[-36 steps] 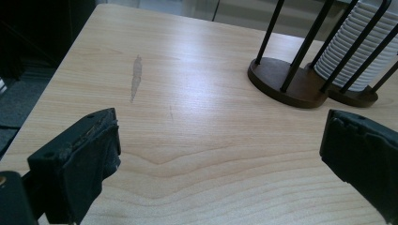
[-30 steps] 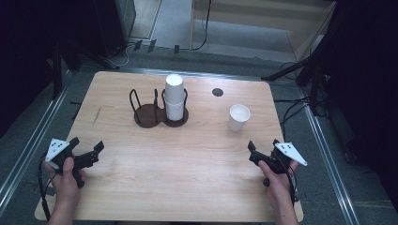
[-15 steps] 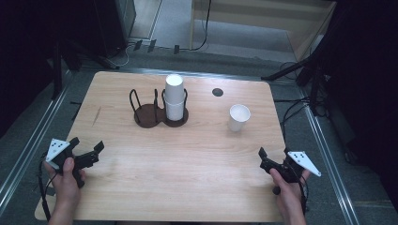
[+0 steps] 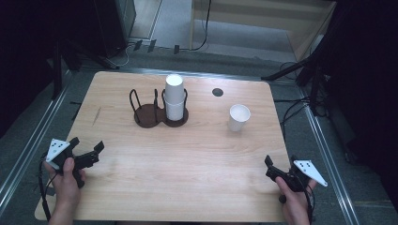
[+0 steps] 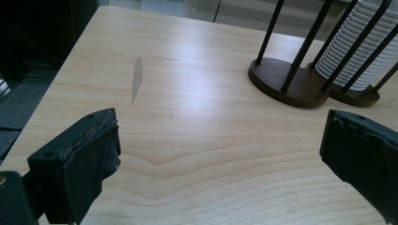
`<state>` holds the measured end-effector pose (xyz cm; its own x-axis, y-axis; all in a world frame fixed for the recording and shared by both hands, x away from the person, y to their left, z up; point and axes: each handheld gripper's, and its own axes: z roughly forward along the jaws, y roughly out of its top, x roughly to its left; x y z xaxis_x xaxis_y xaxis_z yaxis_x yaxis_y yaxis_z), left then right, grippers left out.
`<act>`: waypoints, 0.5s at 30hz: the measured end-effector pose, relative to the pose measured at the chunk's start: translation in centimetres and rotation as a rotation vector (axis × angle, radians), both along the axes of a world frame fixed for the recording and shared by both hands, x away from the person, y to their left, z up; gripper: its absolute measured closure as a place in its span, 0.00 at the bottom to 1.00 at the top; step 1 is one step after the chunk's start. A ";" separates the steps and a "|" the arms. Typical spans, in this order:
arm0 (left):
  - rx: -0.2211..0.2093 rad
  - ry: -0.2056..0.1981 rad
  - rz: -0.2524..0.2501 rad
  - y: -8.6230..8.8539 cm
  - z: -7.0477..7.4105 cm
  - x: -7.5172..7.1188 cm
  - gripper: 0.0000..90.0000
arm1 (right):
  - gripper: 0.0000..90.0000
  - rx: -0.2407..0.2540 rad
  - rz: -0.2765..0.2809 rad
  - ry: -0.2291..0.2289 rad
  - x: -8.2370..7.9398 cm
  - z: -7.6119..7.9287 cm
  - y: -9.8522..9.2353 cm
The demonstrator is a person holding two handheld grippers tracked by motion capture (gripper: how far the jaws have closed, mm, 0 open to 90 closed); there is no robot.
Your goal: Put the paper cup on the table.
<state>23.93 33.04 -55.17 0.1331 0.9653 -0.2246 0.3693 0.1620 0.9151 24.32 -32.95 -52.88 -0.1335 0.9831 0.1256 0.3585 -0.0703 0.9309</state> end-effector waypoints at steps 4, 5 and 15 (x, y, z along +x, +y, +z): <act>0.001 -0.001 0.000 0.0 0.0 0.0 0.00 | 0.00 -0.006 -0.010 -0.002 -0.8 -0.2 -0.7; 0.002 -0.001 0.000 0.0 0.0 0.0 0.00 | 0.00 -0.007 -0.011 -0.002 -1.0 -0.2 -0.8; 0.010 -0.001 -0.006 -0.1 0.0 -0.1 0.00 | 0.00 -0.038 -0.027 0.004 -2.5 -1.1 -1.3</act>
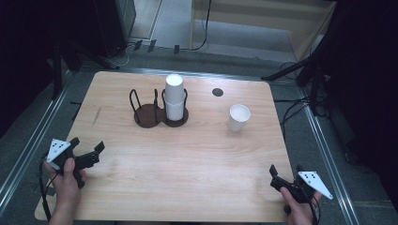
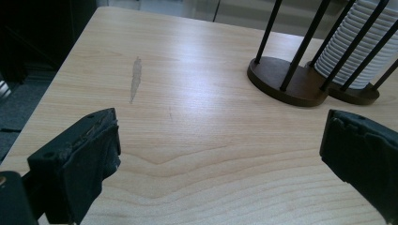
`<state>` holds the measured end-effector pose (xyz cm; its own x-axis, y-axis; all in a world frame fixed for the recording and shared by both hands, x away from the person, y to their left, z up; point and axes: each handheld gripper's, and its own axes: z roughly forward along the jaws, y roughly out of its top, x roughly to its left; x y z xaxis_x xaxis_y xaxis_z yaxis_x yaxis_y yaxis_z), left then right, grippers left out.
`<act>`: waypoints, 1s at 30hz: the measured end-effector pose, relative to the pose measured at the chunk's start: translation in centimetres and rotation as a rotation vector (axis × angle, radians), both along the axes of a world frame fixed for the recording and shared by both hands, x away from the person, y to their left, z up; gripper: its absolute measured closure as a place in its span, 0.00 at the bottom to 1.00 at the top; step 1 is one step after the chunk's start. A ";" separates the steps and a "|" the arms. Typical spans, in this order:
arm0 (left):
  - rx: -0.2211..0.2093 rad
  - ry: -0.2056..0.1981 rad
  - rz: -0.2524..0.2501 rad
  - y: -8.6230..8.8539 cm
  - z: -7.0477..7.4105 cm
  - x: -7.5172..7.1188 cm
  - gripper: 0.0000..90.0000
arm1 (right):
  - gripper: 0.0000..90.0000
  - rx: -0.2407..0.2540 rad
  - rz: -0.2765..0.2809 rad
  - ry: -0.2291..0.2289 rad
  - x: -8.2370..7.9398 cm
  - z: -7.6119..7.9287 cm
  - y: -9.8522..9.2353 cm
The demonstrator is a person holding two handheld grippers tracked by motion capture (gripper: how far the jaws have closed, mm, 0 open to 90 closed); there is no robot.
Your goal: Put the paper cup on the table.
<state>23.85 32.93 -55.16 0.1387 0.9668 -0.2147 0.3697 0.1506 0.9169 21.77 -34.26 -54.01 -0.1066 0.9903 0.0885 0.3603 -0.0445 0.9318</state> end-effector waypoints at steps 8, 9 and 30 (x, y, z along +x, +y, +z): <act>-0.002 0.004 0.008 0.0 0.0 0.0 0.00 | 0.00 -0.044 -0.003 0.006 -0.2 -0.5 0.4; -0.002 0.004 0.008 0.0 0.0 0.0 0.00 | 0.00 -0.044 -0.005 0.006 -0.2 -0.5 0.4; -0.026 -0.025 0.040 0.3 -0.1 -0.7 0.00 | 0.07 -0.096 -0.053 0.003 -0.6 -0.6 0.6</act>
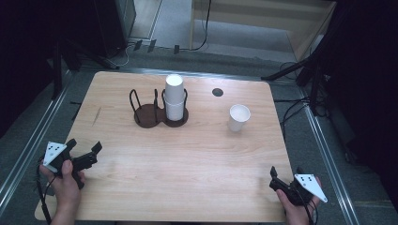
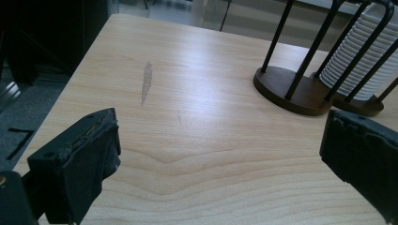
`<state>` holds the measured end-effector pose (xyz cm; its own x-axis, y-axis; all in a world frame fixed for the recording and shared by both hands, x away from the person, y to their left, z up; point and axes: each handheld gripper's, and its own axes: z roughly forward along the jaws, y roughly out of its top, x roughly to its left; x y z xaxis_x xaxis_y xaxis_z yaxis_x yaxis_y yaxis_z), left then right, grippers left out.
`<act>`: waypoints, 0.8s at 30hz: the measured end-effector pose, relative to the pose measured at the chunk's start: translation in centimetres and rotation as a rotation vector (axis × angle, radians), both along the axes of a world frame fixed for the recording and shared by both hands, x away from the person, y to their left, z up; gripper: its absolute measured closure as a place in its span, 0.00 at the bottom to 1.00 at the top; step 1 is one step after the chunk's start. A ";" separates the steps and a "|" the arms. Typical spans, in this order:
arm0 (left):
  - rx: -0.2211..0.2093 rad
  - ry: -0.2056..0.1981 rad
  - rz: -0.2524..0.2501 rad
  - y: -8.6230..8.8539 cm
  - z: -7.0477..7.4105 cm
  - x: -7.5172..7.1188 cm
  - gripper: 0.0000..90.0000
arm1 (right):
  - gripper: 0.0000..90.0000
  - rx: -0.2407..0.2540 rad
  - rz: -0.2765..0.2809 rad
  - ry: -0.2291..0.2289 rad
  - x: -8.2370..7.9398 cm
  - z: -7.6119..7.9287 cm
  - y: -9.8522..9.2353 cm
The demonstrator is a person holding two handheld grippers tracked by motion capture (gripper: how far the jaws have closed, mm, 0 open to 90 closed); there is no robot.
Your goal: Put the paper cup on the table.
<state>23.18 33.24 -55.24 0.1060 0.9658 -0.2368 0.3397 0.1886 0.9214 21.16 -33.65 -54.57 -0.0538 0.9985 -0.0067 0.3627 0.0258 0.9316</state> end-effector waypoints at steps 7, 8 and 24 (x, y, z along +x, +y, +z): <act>-0.036 0.014 -0.017 0.3 0.0 0.3 0.00 | 0.07 -0.050 0.012 0.015 0.2 0.0 0.5; -0.037 0.013 -0.015 0.3 0.0 0.3 0.00 | 0.07 -0.062 0.010 0.029 0.3 0.0 0.7; -0.025 0.027 -0.017 0.2 0.0 0.6 0.00 | 0.07 -0.047 -0.004 0.070 0.8 0.0 0.5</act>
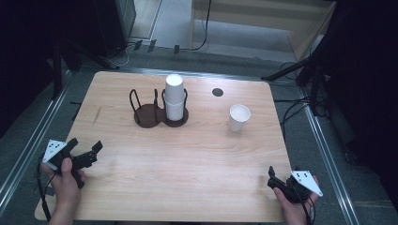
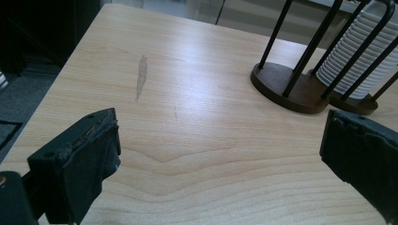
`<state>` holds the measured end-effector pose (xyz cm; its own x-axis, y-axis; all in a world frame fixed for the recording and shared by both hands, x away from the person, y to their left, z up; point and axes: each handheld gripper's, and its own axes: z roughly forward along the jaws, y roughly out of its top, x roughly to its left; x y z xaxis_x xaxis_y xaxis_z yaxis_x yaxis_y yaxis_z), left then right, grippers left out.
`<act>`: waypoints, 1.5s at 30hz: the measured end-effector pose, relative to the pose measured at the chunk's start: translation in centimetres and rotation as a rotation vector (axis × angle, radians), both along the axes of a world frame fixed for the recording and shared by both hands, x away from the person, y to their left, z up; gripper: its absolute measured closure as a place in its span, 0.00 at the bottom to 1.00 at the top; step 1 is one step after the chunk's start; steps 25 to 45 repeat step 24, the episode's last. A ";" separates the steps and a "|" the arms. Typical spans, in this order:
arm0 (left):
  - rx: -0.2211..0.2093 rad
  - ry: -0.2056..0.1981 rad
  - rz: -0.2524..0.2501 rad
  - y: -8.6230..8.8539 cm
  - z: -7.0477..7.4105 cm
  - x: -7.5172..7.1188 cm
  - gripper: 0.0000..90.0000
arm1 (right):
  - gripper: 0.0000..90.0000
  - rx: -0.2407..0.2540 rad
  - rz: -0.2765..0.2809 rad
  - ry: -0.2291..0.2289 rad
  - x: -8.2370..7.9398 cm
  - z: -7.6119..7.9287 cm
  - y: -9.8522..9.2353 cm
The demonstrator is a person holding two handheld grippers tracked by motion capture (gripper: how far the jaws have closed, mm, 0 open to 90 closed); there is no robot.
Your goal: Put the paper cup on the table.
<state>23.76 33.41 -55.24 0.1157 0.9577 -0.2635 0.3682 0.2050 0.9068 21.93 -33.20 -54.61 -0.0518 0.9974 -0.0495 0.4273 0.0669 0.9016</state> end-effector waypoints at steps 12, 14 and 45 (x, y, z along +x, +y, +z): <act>0.004 0.002 -0.002 0.0 0.0 0.0 0.00 | 0.08 -0.004 -0.008 0.007 0.1 0.0 0.0; 0.003 0.002 -0.002 0.0 0.0 0.0 0.00 | 0.08 -0.002 -0.008 0.008 0.1 0.0 0.0; 0.003 0.005 -0.002 0.0 0.0 0.1 0.00 | 0.08 0.003 -0.007 0.006 0.1 0.0 0.0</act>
